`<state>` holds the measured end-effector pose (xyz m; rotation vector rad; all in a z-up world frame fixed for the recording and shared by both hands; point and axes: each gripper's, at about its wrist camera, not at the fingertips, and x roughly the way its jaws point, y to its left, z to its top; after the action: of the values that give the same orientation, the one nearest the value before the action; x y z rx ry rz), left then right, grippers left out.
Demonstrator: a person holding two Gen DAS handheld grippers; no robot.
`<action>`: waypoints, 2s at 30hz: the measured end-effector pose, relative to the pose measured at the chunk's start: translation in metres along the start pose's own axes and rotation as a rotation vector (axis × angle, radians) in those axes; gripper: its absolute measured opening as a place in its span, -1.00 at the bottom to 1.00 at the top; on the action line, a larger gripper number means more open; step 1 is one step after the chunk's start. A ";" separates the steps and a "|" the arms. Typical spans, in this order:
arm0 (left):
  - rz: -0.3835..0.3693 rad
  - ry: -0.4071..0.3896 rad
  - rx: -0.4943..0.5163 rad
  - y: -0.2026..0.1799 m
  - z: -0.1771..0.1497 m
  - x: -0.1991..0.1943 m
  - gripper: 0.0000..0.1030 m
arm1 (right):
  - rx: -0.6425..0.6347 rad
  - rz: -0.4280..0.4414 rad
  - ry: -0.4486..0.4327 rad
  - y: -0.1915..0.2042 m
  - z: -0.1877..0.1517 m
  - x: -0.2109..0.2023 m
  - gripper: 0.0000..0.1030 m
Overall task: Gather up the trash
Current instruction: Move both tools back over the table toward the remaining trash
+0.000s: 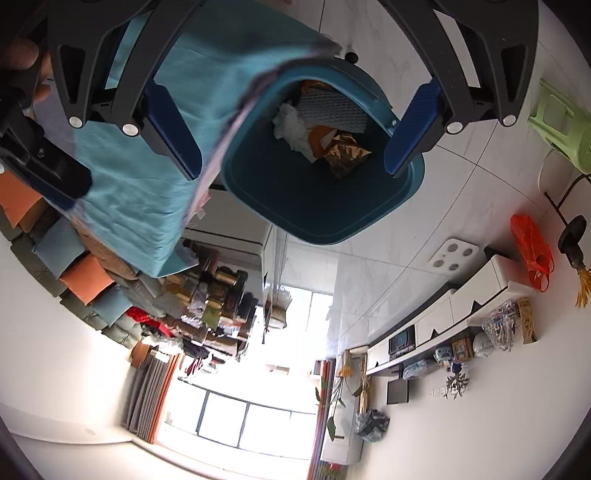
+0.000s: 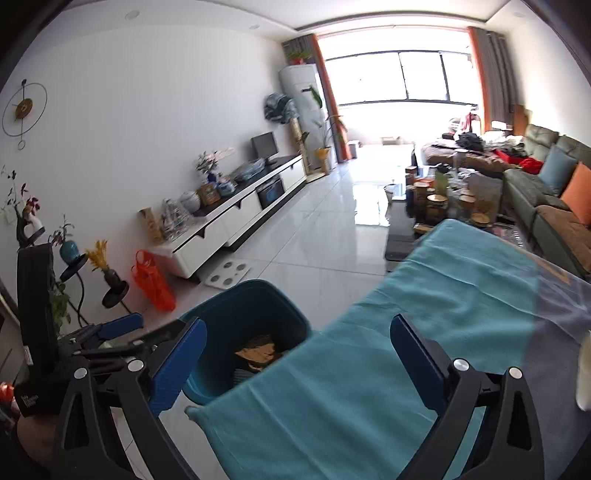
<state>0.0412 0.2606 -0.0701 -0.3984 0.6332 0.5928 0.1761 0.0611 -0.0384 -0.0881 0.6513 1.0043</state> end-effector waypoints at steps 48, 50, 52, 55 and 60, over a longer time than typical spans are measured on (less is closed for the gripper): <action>-0.580 -0.118 0.393 -0.222 -0.101 -0.130 0.89 | 0.275 -0.731 -0.336 -0.085 -0.169 -0.295 0.87; -0.569 -0.108 0.394 -0.226 -0.099 -0.124 0.89 | 0.286 -0.742 -0.328 -0.092 -0.171 -0.297 0.87; -0.575 -0.108 0.402 -0.231 -0.097 -0.119 0.89 | 0.298 -0.753 -0.325 -0.098 -0.173 -0.299 0.87; -0.589 -0.097 0.416 -0.241 -0.096 -0.113 0.89 | 0.317 -0.773 -0.316 -0.109 -0.174 -0.301 0.87; -0.601 -0.064 0.442 -0.263 -0.094 -0.096 0.89 | 0.348 -0.792 -0.283 -0.133 -0.173 -0.297 0.87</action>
<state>0.1018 -0.0257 -0.0330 -0.1363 0.5295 -0.1117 0.0936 -0.2980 -0.0463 0.0982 0.4566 0.1271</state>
